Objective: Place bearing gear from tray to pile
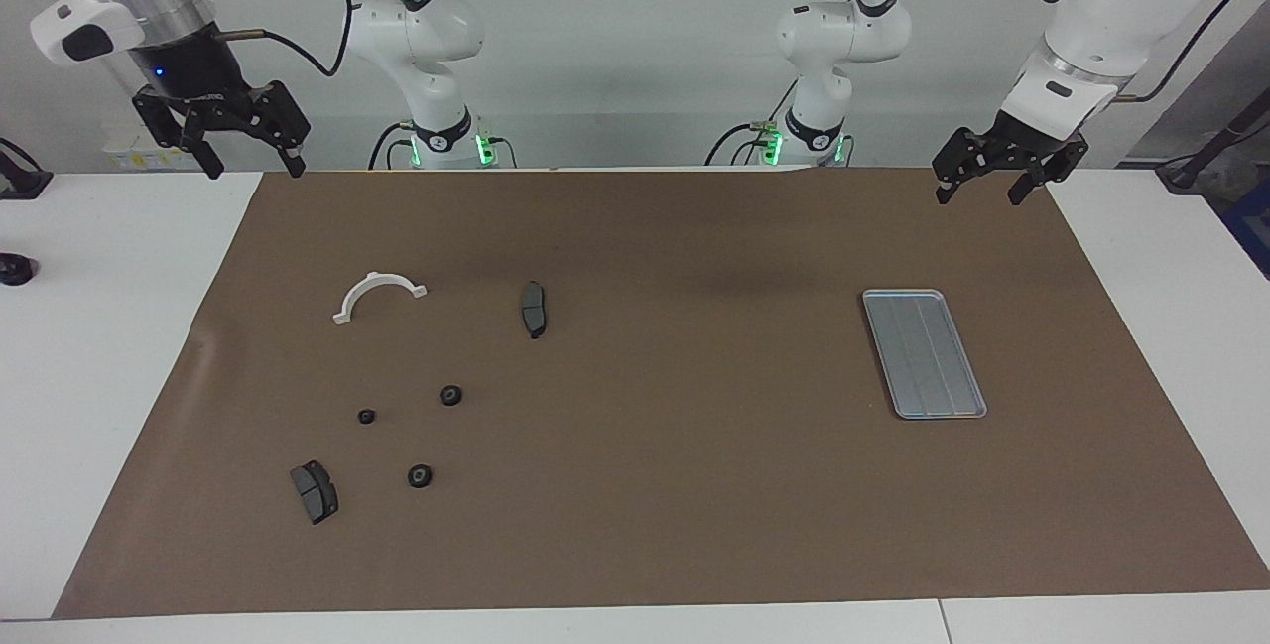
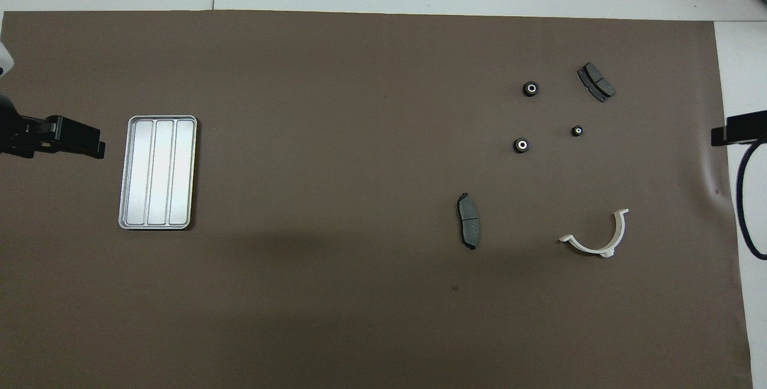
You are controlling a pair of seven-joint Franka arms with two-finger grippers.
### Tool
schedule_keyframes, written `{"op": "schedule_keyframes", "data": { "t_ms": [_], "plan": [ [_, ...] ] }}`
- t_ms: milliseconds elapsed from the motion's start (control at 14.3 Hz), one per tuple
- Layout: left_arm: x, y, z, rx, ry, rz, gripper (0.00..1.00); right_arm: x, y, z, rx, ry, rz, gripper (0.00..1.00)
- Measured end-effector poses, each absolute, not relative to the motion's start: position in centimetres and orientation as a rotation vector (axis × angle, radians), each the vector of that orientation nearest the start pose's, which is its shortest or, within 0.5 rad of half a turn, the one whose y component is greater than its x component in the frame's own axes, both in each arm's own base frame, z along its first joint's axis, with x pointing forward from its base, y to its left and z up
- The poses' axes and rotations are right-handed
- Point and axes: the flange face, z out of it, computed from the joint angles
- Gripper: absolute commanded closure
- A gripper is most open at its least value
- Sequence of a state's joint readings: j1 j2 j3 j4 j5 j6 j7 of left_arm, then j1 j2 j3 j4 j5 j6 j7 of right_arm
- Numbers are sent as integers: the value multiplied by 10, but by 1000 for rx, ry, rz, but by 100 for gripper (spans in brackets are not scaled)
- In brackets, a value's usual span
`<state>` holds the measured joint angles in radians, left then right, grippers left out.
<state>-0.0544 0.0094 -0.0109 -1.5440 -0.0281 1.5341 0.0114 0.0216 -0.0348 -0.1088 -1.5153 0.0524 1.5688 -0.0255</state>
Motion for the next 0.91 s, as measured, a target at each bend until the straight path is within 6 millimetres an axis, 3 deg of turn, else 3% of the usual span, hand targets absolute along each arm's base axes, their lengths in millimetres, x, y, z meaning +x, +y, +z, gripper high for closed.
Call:
{"op": "schedule_keyframes", "data": {
  "t_ms": [349, 698, 907],
  "plan": [
    [552, -39, 629, -3167, 123, 32, 0, 558, -24, 636, -3102, 35, -45, 0],
    [552, -39, 629, -3167, 123, 32, 0, 563, 32, 598, -3127, -115, -2, 0],
    [552, -39, 629, -3167, 123, 32, 0, 563, 48, 591, -3126, -155, 2, 0]
  ]
}}
